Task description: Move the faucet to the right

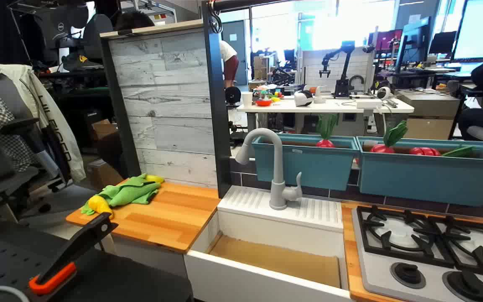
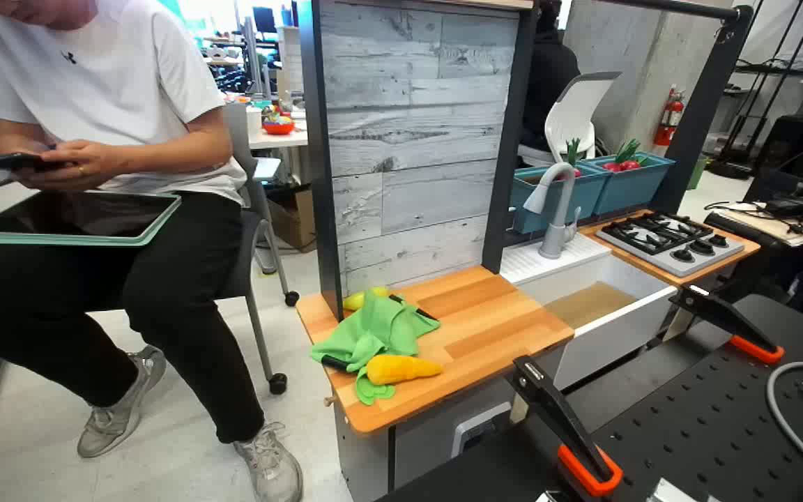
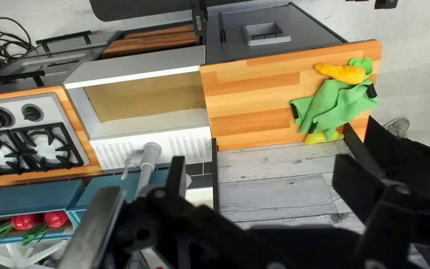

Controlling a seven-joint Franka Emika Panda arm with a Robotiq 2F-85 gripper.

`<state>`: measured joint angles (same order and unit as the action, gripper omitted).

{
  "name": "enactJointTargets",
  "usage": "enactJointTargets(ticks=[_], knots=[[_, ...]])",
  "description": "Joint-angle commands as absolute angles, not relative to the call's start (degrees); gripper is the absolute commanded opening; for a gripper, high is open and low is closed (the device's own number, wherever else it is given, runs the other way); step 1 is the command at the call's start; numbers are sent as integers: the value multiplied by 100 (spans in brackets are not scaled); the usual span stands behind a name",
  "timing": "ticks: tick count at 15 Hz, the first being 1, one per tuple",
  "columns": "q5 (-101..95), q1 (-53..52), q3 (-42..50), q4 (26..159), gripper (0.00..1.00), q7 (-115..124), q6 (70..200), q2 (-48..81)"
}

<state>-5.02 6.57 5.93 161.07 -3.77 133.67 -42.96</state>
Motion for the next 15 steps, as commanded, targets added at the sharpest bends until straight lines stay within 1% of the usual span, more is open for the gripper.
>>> enactJointTargets(ticks=[1,6,9,15], knots=[[-486,670,578,16135,100,-389,13329,-4290],[-485,671,577,16236,100,-389,13329,-4270],[-459,722,652,16151,100,-352,13461,-4006],[-451,805,803,15846,100,-331,14054,-2782]])
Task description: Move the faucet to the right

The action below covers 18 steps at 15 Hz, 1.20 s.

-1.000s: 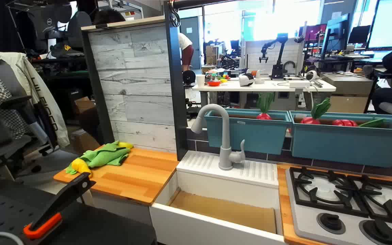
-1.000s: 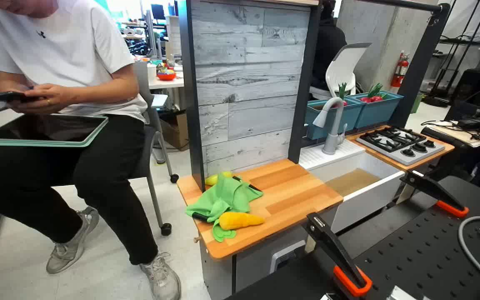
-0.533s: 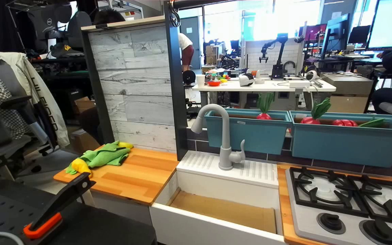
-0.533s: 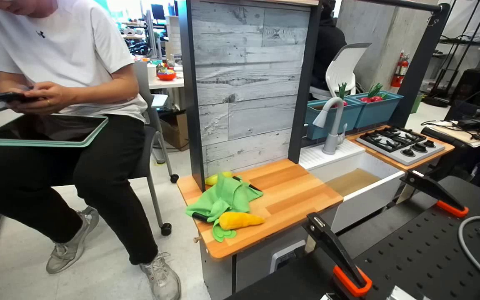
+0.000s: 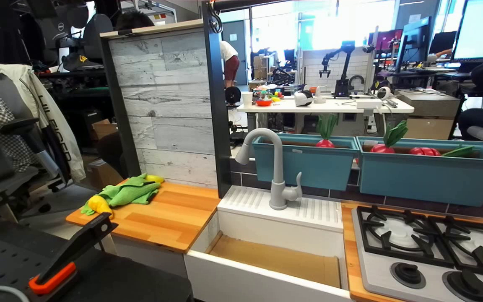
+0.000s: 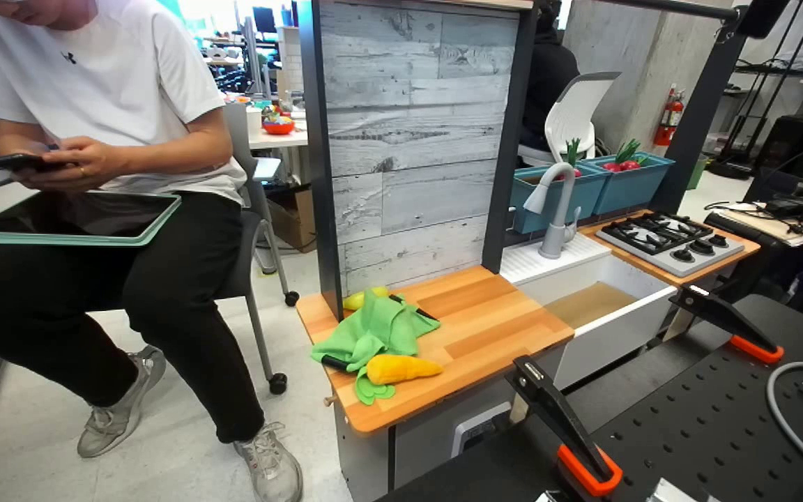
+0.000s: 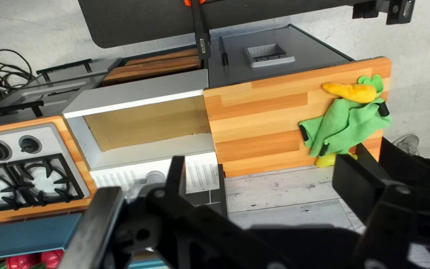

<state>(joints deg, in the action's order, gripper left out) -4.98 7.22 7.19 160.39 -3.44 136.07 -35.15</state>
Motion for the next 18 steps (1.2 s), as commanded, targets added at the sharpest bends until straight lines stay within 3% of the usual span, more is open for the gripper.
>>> enactJointTargets(ticks=[1,8,18], knots=[[-466,847,812,15763,100,-298,14247,-2494],[-2,872,1036,14742,100,-180,15446,-243],[1637,1126,613,12400,100,-115,15661,2285]])
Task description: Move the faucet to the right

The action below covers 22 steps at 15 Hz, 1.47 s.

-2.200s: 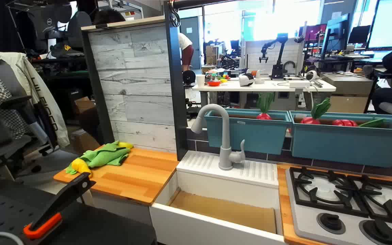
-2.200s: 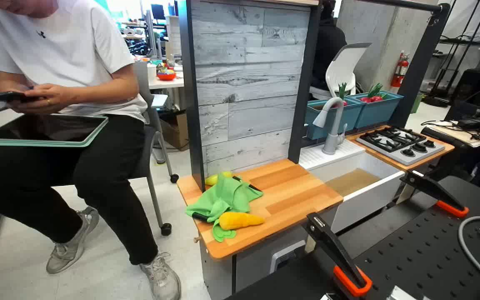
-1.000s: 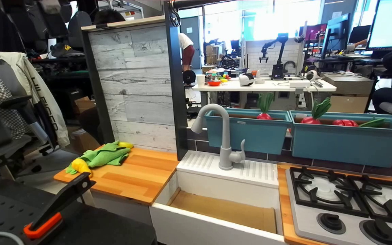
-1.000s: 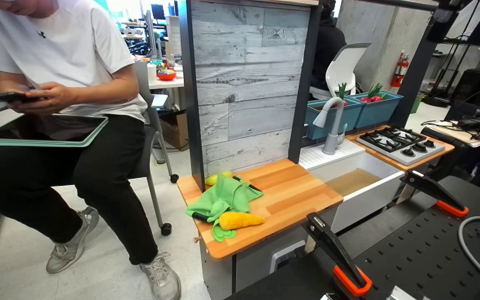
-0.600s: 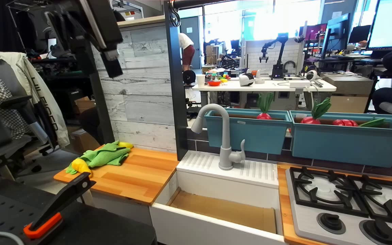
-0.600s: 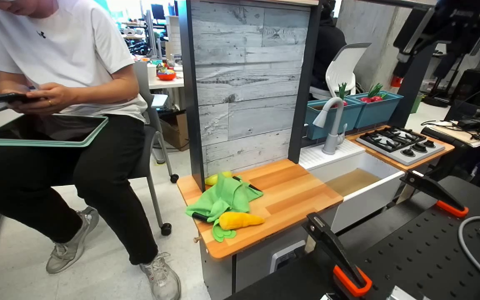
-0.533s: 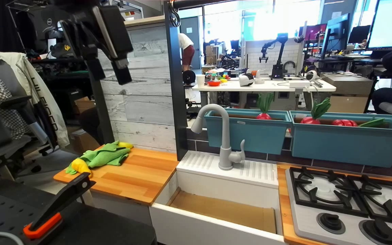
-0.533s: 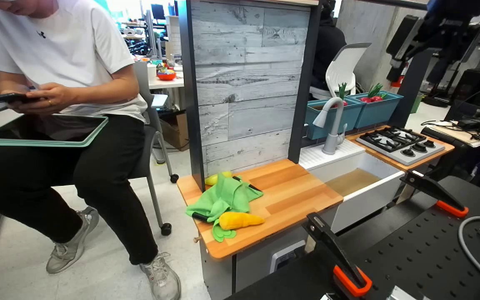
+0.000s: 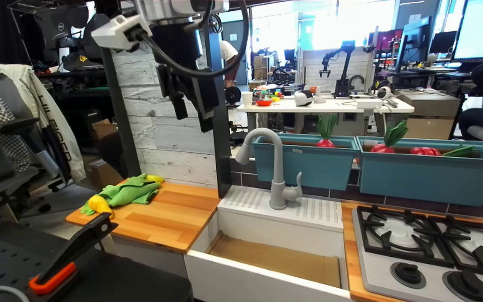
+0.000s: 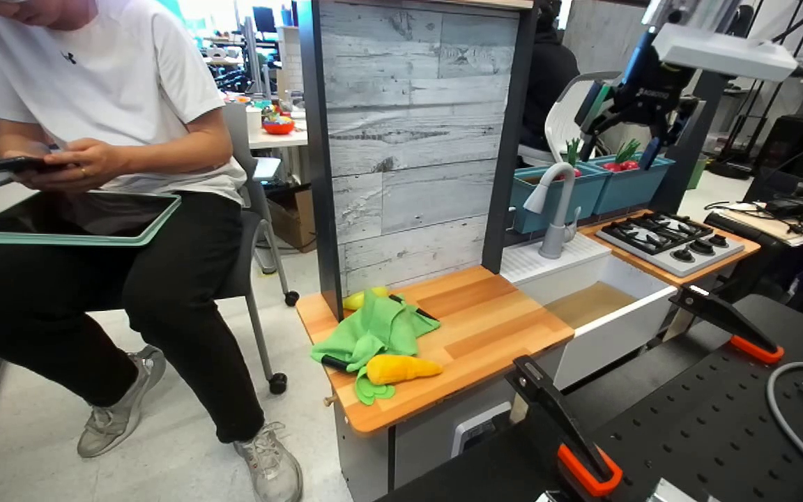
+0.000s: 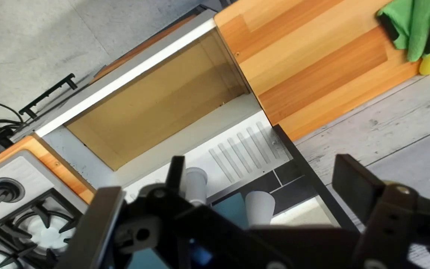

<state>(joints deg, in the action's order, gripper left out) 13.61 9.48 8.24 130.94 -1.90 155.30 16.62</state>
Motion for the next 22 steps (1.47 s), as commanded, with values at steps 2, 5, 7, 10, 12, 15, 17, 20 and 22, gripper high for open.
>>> enactJointTargets(ticks=[2,5,7,10,12,15,17,20,22], knots=[[1668,1173,583,12040,100,17,15701,2591],[1585,1184,673,11598,100,403,15858,2969],[1546,1181,728,11345,100,657,15968,3189],[1511,1132,818,11009,100,1032,16150,3481],[1514,1096,853,10826,100,1247,16227,3645],[1559,1049,869,10603,100,1573,16340,3895],[1603,1053,826,10484,100,1720,16344,4032],[1606,1040,805,10330,100,1872,16269,4184],[1603,1040,795,10249,100,1918,16240,4257]])
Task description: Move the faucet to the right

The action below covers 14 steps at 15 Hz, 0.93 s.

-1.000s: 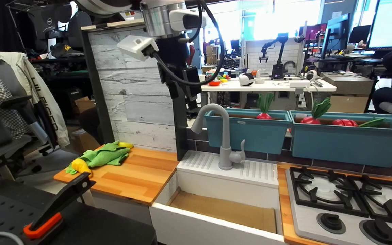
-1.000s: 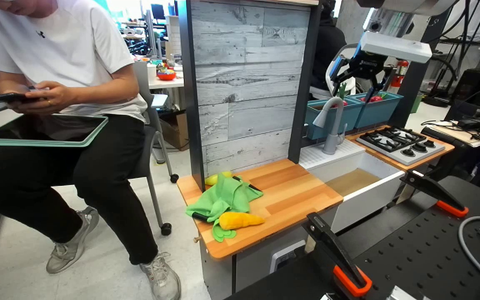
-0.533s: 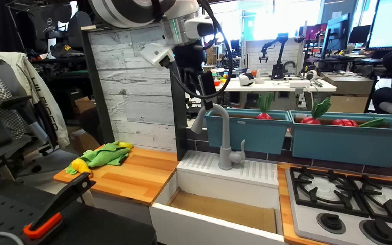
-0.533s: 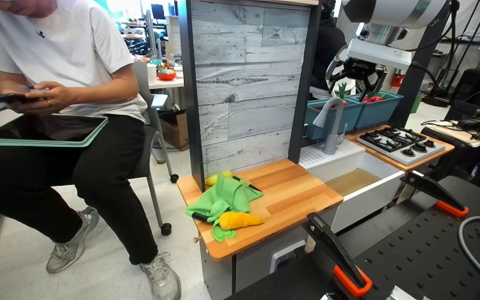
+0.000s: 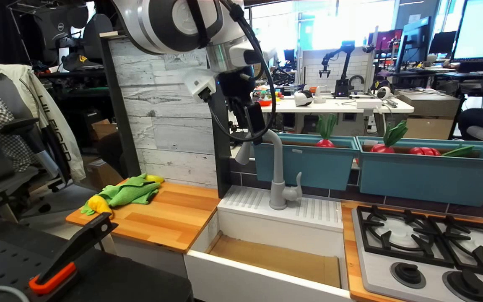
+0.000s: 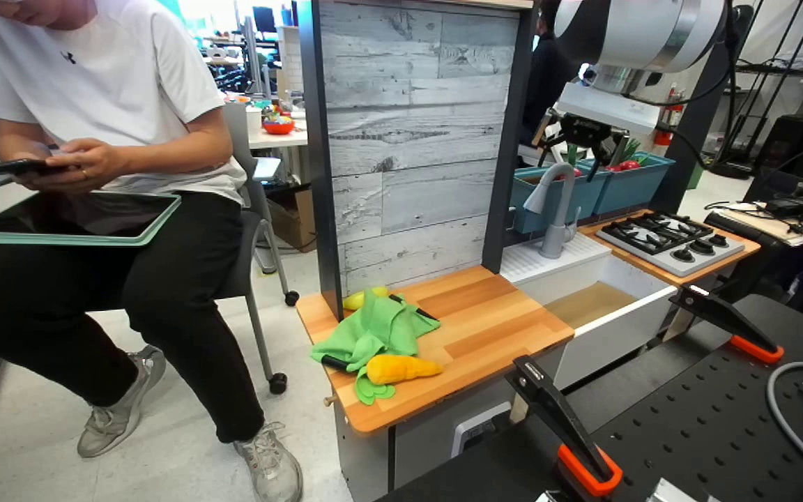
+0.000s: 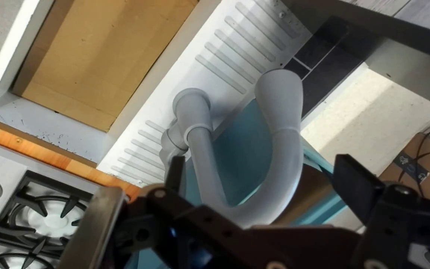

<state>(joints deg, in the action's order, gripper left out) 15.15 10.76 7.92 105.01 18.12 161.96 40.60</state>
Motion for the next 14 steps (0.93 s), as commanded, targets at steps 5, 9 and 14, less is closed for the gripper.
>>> enactJointTargets(ticks=[5,9,14], knots=[[1605,1087,772,10109,49,1910,16212,4370],[1598,1126,734,10063,73,1844,16190,4402],[1584,1171,695,10088,23,1752,16195,4404]])
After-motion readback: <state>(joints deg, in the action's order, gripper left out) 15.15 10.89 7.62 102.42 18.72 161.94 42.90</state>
